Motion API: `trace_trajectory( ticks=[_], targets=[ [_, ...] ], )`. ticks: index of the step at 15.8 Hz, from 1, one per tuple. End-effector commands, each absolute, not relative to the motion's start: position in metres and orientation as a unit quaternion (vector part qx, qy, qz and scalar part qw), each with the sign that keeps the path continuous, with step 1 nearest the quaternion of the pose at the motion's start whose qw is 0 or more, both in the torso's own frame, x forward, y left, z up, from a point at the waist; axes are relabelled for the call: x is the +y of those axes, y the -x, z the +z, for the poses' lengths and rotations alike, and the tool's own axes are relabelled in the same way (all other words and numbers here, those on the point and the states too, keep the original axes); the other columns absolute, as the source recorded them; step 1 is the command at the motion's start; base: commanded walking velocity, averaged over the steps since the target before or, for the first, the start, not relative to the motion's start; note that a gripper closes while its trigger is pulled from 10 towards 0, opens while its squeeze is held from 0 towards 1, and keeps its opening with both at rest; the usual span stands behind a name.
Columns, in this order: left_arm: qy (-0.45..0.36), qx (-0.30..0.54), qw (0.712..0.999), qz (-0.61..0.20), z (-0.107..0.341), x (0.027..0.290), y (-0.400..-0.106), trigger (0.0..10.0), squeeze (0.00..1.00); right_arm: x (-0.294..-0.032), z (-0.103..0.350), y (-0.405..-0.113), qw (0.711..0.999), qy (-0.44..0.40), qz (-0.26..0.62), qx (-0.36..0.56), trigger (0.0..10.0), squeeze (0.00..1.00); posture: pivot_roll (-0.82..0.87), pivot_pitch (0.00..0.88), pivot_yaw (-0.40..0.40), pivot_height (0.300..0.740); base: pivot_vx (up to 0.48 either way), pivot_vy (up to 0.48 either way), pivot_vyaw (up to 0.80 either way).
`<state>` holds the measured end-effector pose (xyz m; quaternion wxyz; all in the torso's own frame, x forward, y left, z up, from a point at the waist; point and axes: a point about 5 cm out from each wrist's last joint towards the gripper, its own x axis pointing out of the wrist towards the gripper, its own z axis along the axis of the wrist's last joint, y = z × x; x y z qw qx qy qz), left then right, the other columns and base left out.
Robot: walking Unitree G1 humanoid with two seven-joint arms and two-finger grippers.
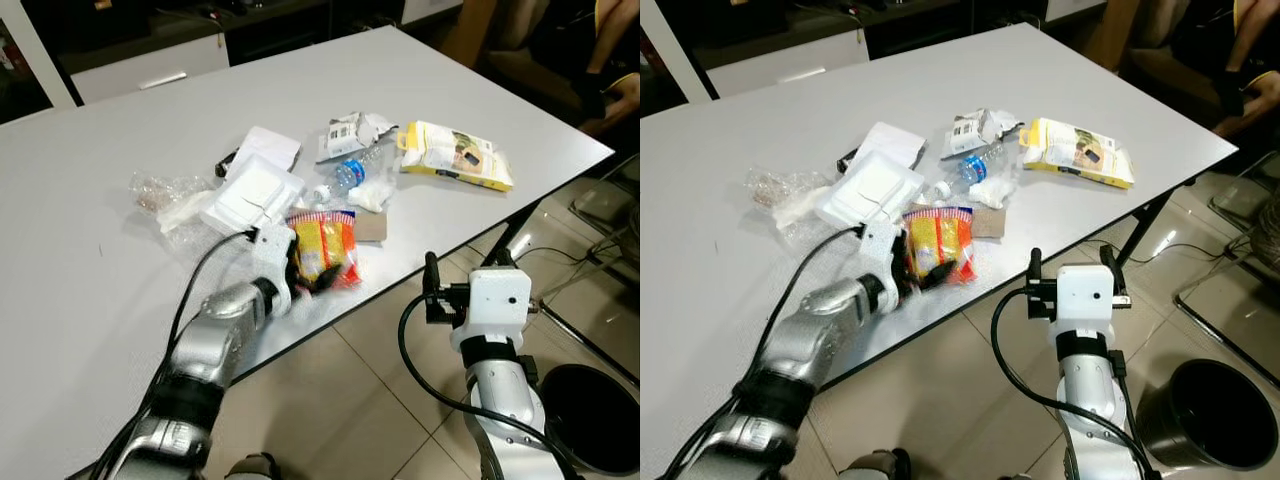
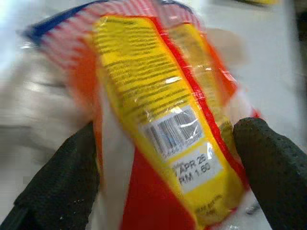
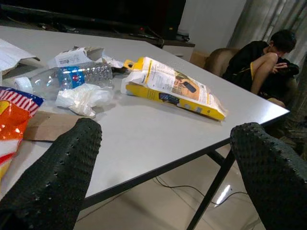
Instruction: Picking trash to rubbish bin
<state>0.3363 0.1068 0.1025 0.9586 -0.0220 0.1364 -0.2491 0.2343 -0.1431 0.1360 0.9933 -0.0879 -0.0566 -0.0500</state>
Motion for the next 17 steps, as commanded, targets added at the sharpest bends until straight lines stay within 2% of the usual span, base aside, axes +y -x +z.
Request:
trace_trajectory(
  ticks=[1,5,17],
  targets=[
    [0.004,0.157,0.969,-0.189,0.085,0.122,-0.336,0.0,0.00,-0.145,0.135,-0.235,0.993,0.093,-0.054,-0.055,10.0,0.00,0.15,0.100,-0.010,0.740,0.000,0.000,0.00],
    [-0.004,0.145,0.979,-0.144,0.078,0.132,-0.339,0.0,0.00,-0.146,0.135,-0.234,0.992,0.094,-0.056,-0.055,10.0,0.00,0.14,0.098,-0.009,0.740,0.000,0.000,0.00],
    [0.005,0.110,0.984,-0.139,0.081,0.125,-0.346,0.0,0.00,-0.148,0.136,-0.237,0.992,0.099,-0.055,-0.058,10.0,0.00,0.14,0.084,-0.016,0.740,0.000,0.000,0.00]
  ],
)
